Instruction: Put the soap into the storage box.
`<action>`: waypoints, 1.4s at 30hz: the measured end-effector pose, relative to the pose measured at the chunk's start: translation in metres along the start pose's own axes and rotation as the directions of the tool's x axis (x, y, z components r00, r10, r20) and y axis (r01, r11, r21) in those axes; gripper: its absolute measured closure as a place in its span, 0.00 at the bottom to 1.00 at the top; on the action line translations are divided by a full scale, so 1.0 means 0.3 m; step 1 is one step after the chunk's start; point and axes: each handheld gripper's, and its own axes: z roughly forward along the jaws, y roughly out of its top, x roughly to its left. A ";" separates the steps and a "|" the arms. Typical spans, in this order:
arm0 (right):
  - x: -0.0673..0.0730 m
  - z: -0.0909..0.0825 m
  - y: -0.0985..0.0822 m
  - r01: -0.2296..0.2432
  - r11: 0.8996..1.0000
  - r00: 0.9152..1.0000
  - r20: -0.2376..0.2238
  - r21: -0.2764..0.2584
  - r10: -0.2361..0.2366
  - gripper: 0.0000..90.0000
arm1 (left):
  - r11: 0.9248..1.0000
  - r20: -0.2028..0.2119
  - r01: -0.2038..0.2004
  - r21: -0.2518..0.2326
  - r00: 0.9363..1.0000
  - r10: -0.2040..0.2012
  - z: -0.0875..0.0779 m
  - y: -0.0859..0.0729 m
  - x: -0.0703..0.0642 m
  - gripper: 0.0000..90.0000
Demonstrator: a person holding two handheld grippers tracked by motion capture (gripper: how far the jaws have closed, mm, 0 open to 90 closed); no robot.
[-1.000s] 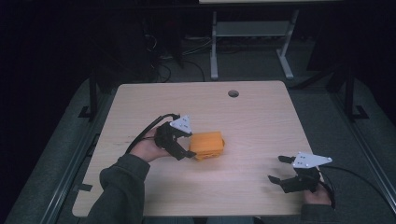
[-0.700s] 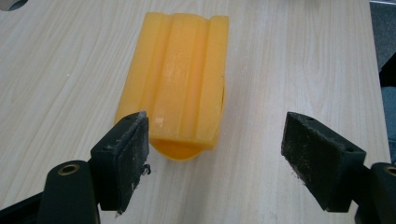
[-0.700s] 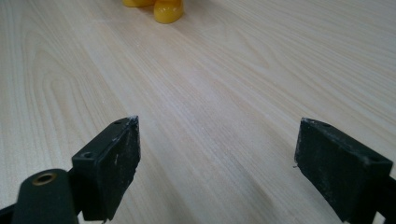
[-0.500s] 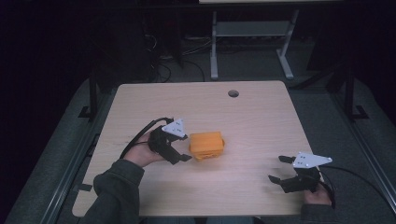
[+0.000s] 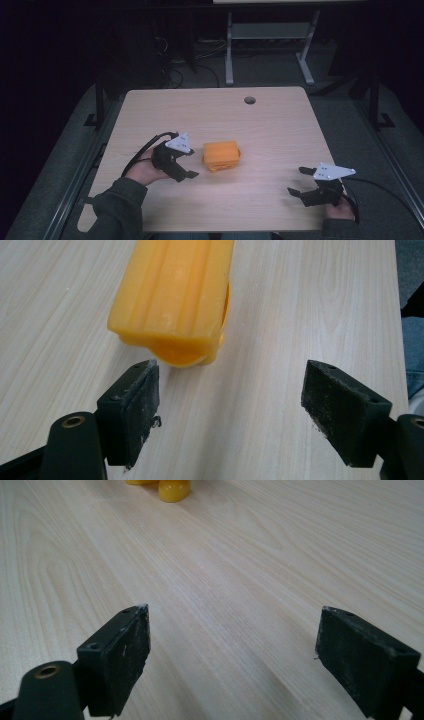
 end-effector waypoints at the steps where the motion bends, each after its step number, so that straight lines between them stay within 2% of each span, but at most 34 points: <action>1: 0.000 -0.001 0.000 -0.001 1.000 1.000 0.002 -0.002 0.001 0.15 | 1.000 -0.002 0.005 0.000 1.000 -0.005 0.001 -0.008 -0.004 0.25; 6: 0.000 0.000 -0.001 0.000 1.000 1.000 0.005 0.000 0.000 0.15 | 1.000 -0.007 0.005 0.002 1.000 -0.005 -0.002 -0.035 -0.018 0.25; 10: 0.000 0.001 -0.002 -0.001 1.000 1.000 0.008 0.004 0.001 0.15 | 1.000 -0.005 0.026 -0.006 1.000 -0.026 -0.003 -0.061 -0.028 0.25; 16: 0.000 0.000 -0.003 -0.007 1.000 1.000 0.014 0.007 0.006 0.15 | 0.999 -0.012 0.034 -0.009 0.999 -0.034 -0.009 -0.095 -0.039 0.25; 19: 0.000 0.000 -0.003 -0.008 1.000 1.000 0.015 0.006 0.008 0.15 | 1.000 -0.012 0.017 0.010 1.000 -0.017 -0.014 -0.112 -0.042 0.25; 21: 0.000 0.000 -0.004 -0.008 1.000 1.000 0.017 0.008 0.008 0.15 | 0.999 -0.015 0.037 -0.003 0.999 -0.037 -0.014 -0.125 -0.049 0.25; 23: 0.000 0.000 -0.004 -0.009 1.000 1.000 0.018 0.008 0.009 0.15 | 0.999 -0.019 0.033 0.006 0.999 -0.032 -0.018 -0.138 -0.049 0.25; 24: 0.000 0.000 -0.004 -0.009 1.000 1.000 0.018 0.008 0.009 0.15 | 0.999 -0.021 0.044 0.001 0.999 -0.044 -0.017 -0.144 -0.052 0.25; 25: 0.000 0.000 -0.004 -0.009 1.000 1.000 0.018 0.009 0.009 0.15 | 0.999 -0.021 0.031 0.018 0.999 -0.030 -0.022 -0.150 -0.050 0.25; 27: 0.001 0.000 -0.005 -0.016 1.000 1.000 0.019 0.010 0.016 0.15 | 0.999 -0.025 0.054 -0.003 0.998 -0.054 -0.023 -0.161 -0.057 0.25; 28: 0.001 0.000 -0.005 -0.016 1.000 1.000 0.019 0.011 0.016 0.15 | 0.999 -0.026 0.042 0.010 0.999 -0.042 -0.028 -0.166 -0.056 0.25; 30: 0.000 0.000 -0.006 -0.016 1.000 1.000 0.020 0.011 0.016 0.15 | 0.999 -0.028 0.046 0.007 0.999 -0.046 -0.029 -0.172 -0.058 0.25; 31: 0.000 0.000 -0.007 -0.016 1.000 1.000 0.020 0.012 0.016 0.15 | 0.998 -0.034 0.062 -0.001 0.998 -0.062 -0.030 -0.184 -0.064 0.25; 32: -0.001 0.001 -0.007 -0.013 1.000 1.000 0.022 0.012 0.012 0.15 | 0.999 -0.034 0.047 0.016 0.998 -0.046 -0.035 -0.190 -0.061 0.25; 35: -0.001 0.001 -0.007 -0.010 1.000 1.000 0.022 0.011 0.010 0.15 | 0.998 -0.039 0.069 0.002 0.997 -0.069 -0.035 -0.205 -0.069 0.25; 36: -0.001 0.000 -0.007 -0.010 1.000 1.000 0.022 0.010 0.010 0.15 | 0.998 -0.039 0.056 0.015 0.998 -0.056 -0.040 -0.209 -0.068 0.25; 37: -0.001 0.000 -0.008 -0.009 1.000 1.000 0.022 0.009 0.009 0.15 | 0.998 -0.041 0.069 0.004 0.997 -0.069 -0.039 -0.214 -0.071 0.25; 38: -0.001 0.000 -0.008 -0.011 1.000 1.000 0.022 0.009 0.011 0.15 | 0.998 -0.042 0.060 0.015 0.997 -0.059 -0.043 -0.217 -0.070 0.25; 39: -0.001 0.000 -0.008 -0.011 1.000 1.000 0.022 0.010 0.011 0.15 | 0.997 -0.045 0.073 0.007 0.996 -0.072 -0.043 -0.222 -0.073 0.25; 41: -0.001 -0.001 -0.009 -0.013 1.000 1.000 0.025 0.015 0.013 0.15 | 0.998 -0.049 0.067 0.007 0.997 -0.067 -0.048 -0.231 -0.074 0.25; 42: -0.001 -0.002 -0.009 -0.014 1.000 1.000 0.025 0.014 0.014 0.15 | 0.997 -0.052 0.076 0.002 0.996 -0.076 -0.050 -0.237 -0.078 0.25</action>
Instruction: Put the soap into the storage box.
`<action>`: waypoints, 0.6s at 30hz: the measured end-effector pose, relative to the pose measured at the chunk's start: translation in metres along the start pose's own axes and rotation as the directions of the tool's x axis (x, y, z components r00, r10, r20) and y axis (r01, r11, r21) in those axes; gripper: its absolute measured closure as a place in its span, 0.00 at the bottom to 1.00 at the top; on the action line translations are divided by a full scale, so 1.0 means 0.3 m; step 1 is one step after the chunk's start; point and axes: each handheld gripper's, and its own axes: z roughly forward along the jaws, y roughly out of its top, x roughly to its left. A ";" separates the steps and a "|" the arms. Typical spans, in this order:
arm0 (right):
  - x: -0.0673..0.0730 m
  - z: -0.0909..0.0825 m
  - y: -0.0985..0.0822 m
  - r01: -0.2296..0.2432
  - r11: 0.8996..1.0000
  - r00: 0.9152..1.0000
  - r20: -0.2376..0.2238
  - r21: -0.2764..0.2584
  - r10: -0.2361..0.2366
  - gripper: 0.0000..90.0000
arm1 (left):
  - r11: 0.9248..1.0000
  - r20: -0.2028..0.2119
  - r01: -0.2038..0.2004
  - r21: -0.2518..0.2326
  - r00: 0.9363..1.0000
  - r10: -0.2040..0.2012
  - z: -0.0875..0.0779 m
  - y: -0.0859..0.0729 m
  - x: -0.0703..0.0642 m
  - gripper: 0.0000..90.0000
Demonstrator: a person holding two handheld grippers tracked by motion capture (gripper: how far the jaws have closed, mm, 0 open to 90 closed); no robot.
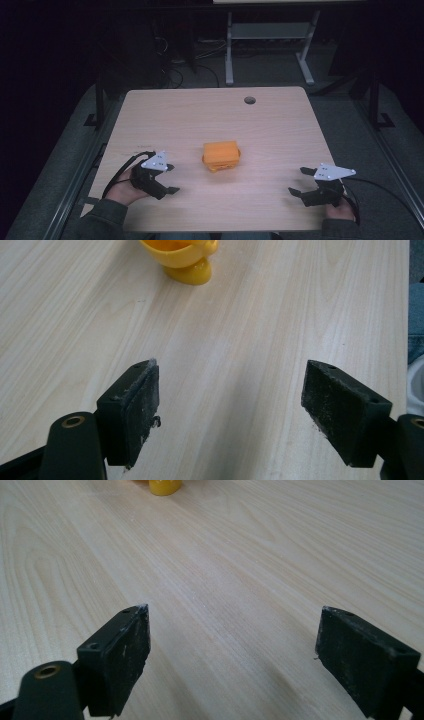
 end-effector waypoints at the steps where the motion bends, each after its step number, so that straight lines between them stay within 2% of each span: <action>1: -0.001 -0.001 0.000 0.000 1.000 1.000 0.001 -0.001 0.000 0.15 | 1.000 -0.001 -0.001 0.000 1.000 0.001 -0.002 -0.003 0.000 0.25; 4: -0.002 -0.002 -0.002 -0.002 1.000 1.000 0.001 -0.002 0.002 0.15 | 1.000 -0.007 0.014 -0.012 1.000 -0.014 -0.002 -0.015 -0.006 0.25; 5: -0.002 -0.002 -0.002 -0.001 1.000 1.000 0.002 -0.002 0.001 0.15 | 1.000 -0.007 0.007 -0.004 1.000 -0.007 -0.005 -0.018 -0.005 0.25; 9: -0.002 -0.004 -0.002 0.000 1.000 1.000 0.008 -0.007 0.000 0.15 | 1.000 -0.012 0.019 -0.018 1.000 -0.019 -0.008 -0.031 -0.009 0.25; 14: -0.001 -0.005 -0.002 0.000 1.000 1.000 0.007 -0.007 0.000 0.15 | 1.000 -0.016 0.023 -0.010 1.000 -0.023 -0.010 -0.045 -0.012 0.25; 15: 0.001 -0.006 -0.002 -0.007 1.000 1.000 0.007 -0.004 0.007 0.15 | 0.999 -0.018 0.034 -0.013 0.999 -0.034 -0.009 -0.053 -0.014 0.25; 16: 0.001 -0.006 -0.002 -0.007 1.000 1.000 0.008 -0.004 0.007 0.15 | 1.000 -0.020 0.024 -0.009 1.000 -0.025 -0.009 -0.057 -0.014 0.25; 17: 0.000 -0.006 -0.002 -0.005 1.000 1.000 0.007 -0.005 0.005 0.15 | 0.999 -0.019 0.042 -0.019 0.999 -0.042 -0.007 -0.061 -0.019 0.25; 18: -0.001 -0.005 -0.002 -0.001 1.000 1.000 0.009 -0.007 0.001 0.15 | 0.999 -0.020 0.030 -0.010 0.999 -0.031 -0.009 -0.064 -0.018 0.25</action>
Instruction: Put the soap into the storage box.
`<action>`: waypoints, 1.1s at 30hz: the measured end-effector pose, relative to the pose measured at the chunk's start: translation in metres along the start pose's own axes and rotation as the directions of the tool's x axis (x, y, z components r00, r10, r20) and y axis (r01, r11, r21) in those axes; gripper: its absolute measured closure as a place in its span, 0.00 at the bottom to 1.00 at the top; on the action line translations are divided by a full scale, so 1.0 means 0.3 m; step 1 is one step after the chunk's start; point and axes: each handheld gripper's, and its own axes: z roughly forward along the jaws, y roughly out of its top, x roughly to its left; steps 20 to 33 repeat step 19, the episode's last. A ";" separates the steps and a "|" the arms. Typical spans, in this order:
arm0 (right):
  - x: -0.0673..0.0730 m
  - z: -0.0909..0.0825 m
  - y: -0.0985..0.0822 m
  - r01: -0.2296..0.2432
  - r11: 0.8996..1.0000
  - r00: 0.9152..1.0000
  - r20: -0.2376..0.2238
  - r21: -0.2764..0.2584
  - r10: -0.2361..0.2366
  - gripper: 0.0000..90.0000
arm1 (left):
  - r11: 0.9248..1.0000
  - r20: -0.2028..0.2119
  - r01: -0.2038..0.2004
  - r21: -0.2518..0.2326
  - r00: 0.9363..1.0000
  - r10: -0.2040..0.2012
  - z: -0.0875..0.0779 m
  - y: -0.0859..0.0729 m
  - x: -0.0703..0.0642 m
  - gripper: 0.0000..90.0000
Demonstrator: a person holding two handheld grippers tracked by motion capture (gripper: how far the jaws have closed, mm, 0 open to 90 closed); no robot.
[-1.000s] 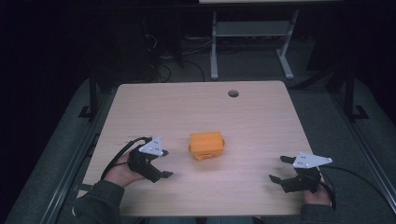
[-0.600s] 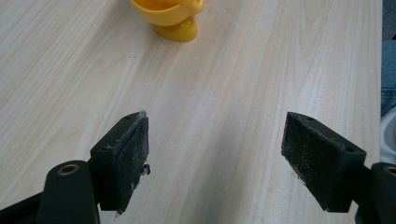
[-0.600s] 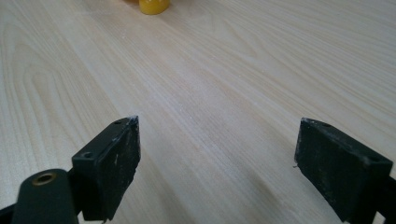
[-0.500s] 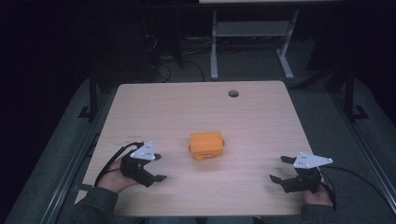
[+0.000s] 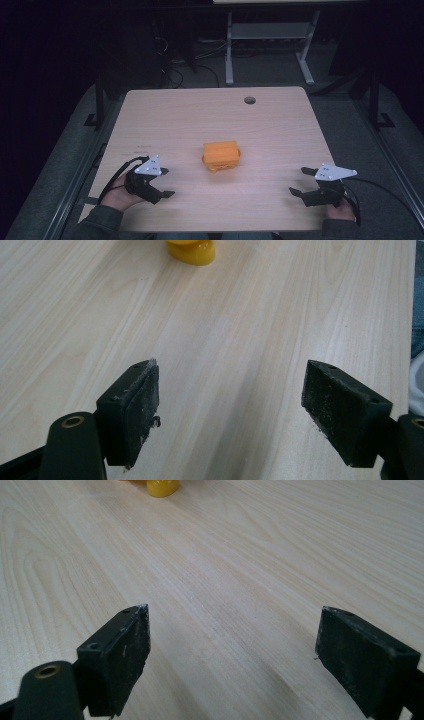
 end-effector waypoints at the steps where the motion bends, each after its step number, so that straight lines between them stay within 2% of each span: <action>1: 0.000 0.000 0.000 -0.001 1.000 1.000 0.000 0.001 0.001 0.15 | 1.000 -0.004 0.005 -0.006 1.000 -0.005 0.001 -0.004 -0.003 0.25; 6: 0.004 0.000 0.001 -0.007 1.000 1.000 -0.004 0.006 0.007 0.15 | 0.999 -0.012 0.030 -0.029 0.999 -0.031 -0.002 -0.038 -0.016 0.24; 8: 0.005 0.001 0.003 0.000 1.000 1.000 -0.005 0.005 0.000 0.15 | 0.999 -0.016 0.028 -0.022 0.999 -0.028 -0.007 -0.045 -0.016 0.24; 13: 0.009 0.005 0.006 0.013 1.000 1.000 -0.013 0.008 -0.013 0.15 | 0.997 -0.033 0.059 -0.047 0.998 -0.060 -0.018 -0.084 -0.037 0.24; 18: 0.011 0.009 0.008 0.016 1.000 1.000 -0.020 0.012 -0.015 0.15 | 0.998 -0.037 0.055 -0.009 0.998 -0.055 0.000 -0.100 -0.045 0.21; 19: 0.011 0.013 0.009 0.018 1.000 1.000 -0.025 0.015 -0.018 0.15 | 0.999 -0.041 0.042 0.002 0.998 -0.042 0.005 -0.101 -0.046 0.21; 33: 0.011 0.013 0.009 0.018 1.000 1.000 -0.025 0.015 -0.018 0.15 | 0.999 -0.041 0.042 0.002 0.998 -0.042 0.005 -0.101 -0.046 0.21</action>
